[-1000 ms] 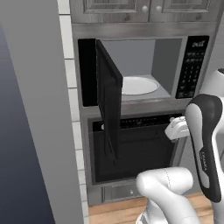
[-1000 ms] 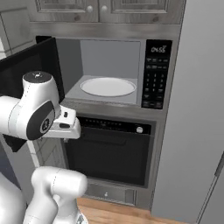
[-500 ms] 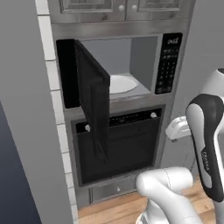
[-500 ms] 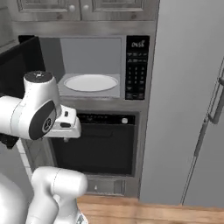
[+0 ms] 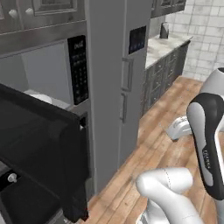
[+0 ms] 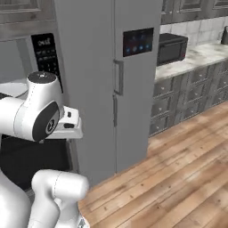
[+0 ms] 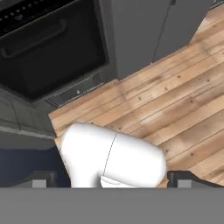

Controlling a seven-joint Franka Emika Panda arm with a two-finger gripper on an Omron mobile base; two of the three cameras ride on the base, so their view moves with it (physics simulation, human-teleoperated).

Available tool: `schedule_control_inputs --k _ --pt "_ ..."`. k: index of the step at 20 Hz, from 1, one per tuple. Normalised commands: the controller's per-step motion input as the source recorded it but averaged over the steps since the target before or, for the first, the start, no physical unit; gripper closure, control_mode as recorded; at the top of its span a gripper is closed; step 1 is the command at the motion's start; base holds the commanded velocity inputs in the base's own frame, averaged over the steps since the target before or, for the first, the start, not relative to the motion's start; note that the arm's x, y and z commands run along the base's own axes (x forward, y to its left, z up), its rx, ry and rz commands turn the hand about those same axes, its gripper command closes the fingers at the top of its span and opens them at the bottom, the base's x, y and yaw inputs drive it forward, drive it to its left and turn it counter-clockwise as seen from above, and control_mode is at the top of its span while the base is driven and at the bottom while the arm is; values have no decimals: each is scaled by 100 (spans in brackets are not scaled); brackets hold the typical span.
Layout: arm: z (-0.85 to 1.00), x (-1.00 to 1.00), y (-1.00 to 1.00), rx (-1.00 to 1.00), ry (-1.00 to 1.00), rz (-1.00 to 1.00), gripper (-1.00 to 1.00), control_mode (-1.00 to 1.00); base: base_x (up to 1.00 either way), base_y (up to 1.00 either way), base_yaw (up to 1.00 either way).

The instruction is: Place the sponge inside the microwave to prepare for sanitizing.

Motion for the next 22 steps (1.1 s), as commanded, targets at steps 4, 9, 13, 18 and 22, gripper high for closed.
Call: schedule_control_inputs --k 4,9,13,18,22 --pt "0 0 0 0 0 0 -100 100 12 17 -88" --pt "0 0 0 0 0 0 -100 100 31 16 -40" --pt "0 0 0 0 0 0 -100 100 77 0 -18" --pt "0 0 0 0 0 0 -100 100 86 0 -11" --pt "0 0 0 0 0 0 -100 100 94 -13 0"
